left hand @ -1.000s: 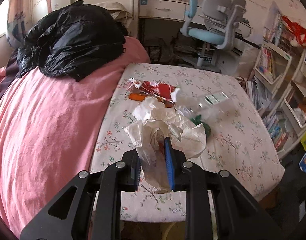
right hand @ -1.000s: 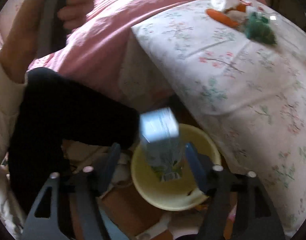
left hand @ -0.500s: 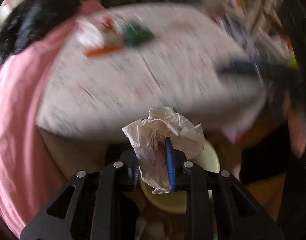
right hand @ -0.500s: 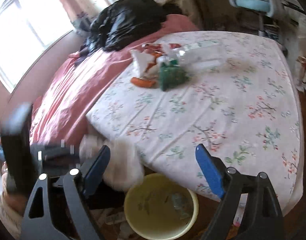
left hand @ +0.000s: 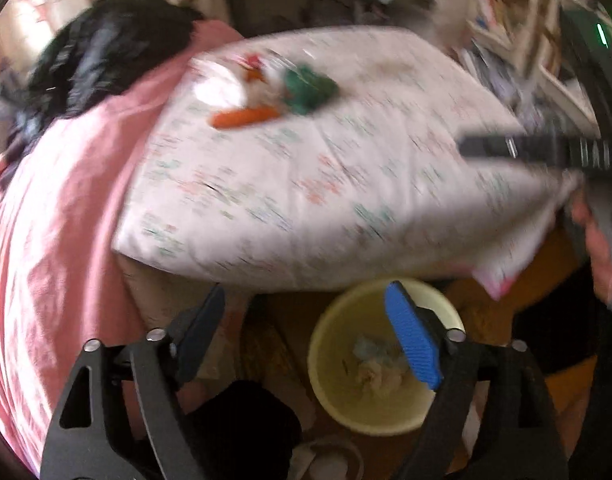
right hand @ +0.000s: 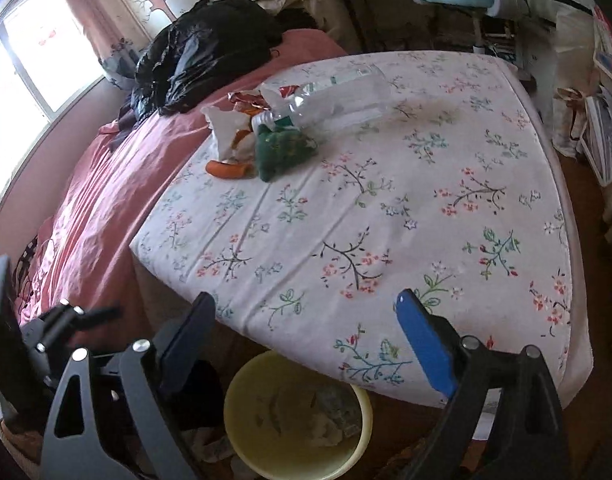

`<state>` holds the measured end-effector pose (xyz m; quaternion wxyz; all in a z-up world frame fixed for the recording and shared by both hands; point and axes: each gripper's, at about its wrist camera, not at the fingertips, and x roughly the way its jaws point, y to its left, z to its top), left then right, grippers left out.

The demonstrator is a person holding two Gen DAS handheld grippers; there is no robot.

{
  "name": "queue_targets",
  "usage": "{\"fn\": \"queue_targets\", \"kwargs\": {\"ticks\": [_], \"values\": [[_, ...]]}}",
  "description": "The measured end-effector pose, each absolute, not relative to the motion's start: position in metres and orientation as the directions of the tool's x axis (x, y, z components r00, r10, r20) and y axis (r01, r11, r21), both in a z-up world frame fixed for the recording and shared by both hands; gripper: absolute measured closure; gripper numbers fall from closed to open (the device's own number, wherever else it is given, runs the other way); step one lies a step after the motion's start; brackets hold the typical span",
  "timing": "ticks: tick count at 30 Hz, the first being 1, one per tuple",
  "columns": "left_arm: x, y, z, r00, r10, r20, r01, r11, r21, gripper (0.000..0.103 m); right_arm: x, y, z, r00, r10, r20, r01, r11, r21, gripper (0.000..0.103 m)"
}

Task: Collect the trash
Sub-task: 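Move the right tool back to the table and grasp the green plush toy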

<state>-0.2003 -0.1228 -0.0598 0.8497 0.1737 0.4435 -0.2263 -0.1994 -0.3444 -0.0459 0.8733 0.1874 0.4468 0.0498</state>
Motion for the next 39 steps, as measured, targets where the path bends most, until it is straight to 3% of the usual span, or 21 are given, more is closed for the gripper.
{"fn": "queue_targets", "kwargs": {"ticks": [12,23,32,39], "values": [[-0.139,-0.074,0.003,0.695,-0.249,-0.674,0.282,0.957,-0.063,0.01,-0.197,-0.322,-0.036,0.625,0.212,-0.751,0.017,0.959,0.284,0.015],[-0.077,-0.06,0.027,0.725,-0.225,-0.652,0.213,0.972,-0.098,0.009,-0.19,-0.3,-0.033,0.64,0.203,-0.741,-0.031,0.97,0.24,0.015],[-0.046,-0.069,-0.021,0.605,-0.239,-0.76,0.19,0.97,-0.154,0.009,-0.186,-0.285,-0.032,0.642,0.198,-0.741,-0.061,0.976,0.209,0.015],[-0.009,-0.101,-0.048,0.486,-0.33,-0.809,0.205,0.943,-0.261,0.009,-0.134,-0.29,-0.005,0.632,0.192,-0.751,-0.082,0.98,0.182,0.015]]}}
